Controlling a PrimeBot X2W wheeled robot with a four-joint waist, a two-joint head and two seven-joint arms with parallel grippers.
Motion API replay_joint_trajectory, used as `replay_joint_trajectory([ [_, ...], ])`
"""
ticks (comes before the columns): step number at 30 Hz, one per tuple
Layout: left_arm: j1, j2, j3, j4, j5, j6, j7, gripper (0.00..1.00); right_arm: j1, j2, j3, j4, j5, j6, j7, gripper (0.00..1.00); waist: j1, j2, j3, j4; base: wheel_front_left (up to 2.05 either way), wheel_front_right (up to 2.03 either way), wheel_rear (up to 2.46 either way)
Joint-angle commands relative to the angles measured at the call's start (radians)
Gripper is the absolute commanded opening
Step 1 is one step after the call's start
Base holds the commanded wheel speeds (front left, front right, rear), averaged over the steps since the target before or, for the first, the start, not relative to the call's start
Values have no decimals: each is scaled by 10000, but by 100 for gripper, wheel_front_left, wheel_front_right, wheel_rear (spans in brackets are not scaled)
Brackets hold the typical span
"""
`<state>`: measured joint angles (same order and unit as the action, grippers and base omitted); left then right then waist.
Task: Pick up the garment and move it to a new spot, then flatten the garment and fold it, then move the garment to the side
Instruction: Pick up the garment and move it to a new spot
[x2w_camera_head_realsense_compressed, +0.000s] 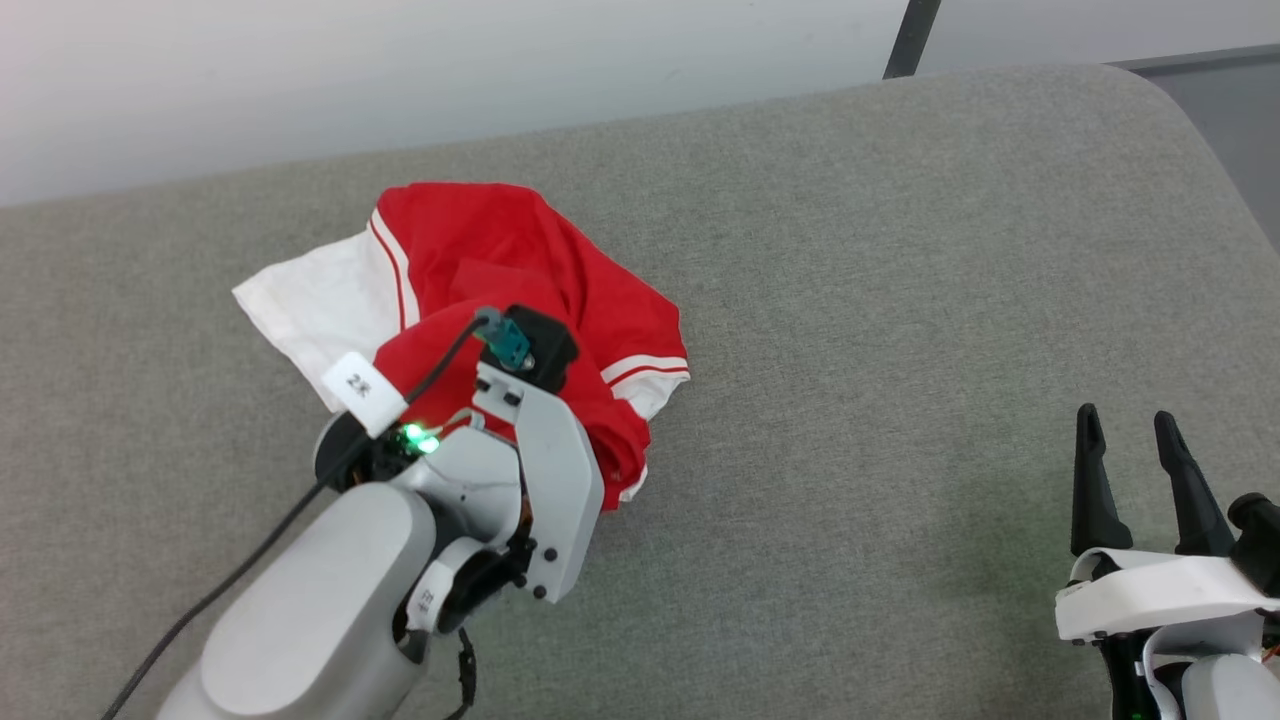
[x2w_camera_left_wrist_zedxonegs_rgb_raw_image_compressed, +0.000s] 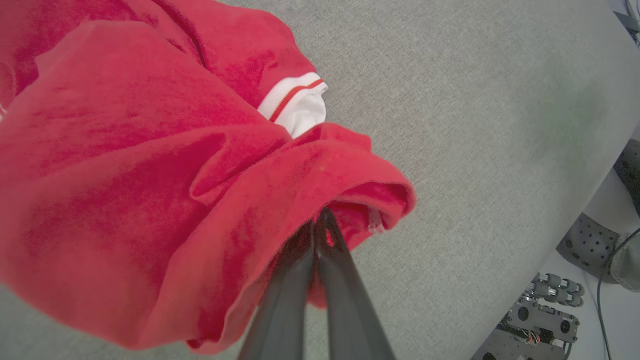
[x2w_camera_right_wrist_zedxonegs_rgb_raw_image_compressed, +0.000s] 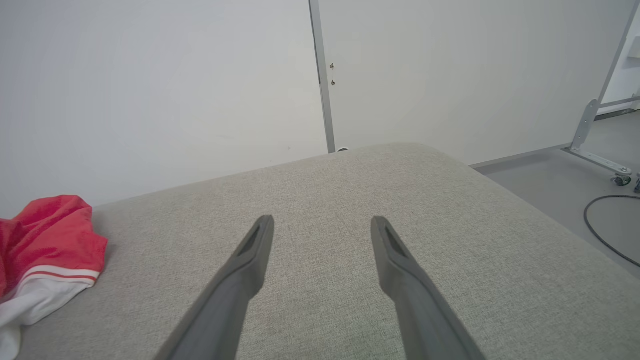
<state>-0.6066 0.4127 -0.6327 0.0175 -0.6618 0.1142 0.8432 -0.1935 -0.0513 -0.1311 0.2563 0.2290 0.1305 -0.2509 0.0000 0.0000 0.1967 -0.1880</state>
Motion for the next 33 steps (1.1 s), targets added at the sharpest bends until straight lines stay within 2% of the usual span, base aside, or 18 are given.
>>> replay_joint_trajectory([
  [1,173,-42,-54,230,-30,-93,-92,1,-112,17,22,69,-29,4,-48,100,0,0,-36,17,0,0,0],
  [4,228,-147,-81,636,-99,-195,-305,5,-128,17,87,119,-116,4,-62,100,0,0,-141,74,0,0,0],
  [7,254,-270,-40,943,-228,-276,-527,20,-65,17,109,119,-174,4,-20,100,0,0,-283,175,0,0,0],
  [9,261,-335,-39,1126,-325,-367,-568,14,9,19,94,97,-215,4,25,100,0,0,-409,269,0,0,0],
  [11,207,-372,-18,1200,-357,-437,-672,21,71,17,80,61,-303,4,85,100,0,0,-531,366,0,0,0],
  [15,153,-393,120,1268,-538,-538,-867,47,229,19,46,-84,-416,4,209,100,0,0,-811,599,0,0,0],
  [16,153,-415,148,1291,-564,-565,-939,75,269,17,22,-119,-434,4,251,100,0,0,-888,666,0,0,0],
  [17,162,-411,178,1303,-594,-594,-992,94,274,19,23,-149,-448,4,292,100,0,0,-956,729,0,0,0],
  [18,178,-424,219,1323,-610,-590,-1090,100,272,17,4,-186,-505,4,319,100,0,0,-1039,800,0,0,0],
  [26,507,-475,678,1303,-883,-649,-2054,100,512,17,13,-483,-691,4,625,100,0,0,-1535,1290,0,0,0],
  [33,860,-270,1048,1084,-831,-927,-3197,100,680,17,7,-712,-835,4,751,100,0,0,-1843,1622,0,0,0],
])
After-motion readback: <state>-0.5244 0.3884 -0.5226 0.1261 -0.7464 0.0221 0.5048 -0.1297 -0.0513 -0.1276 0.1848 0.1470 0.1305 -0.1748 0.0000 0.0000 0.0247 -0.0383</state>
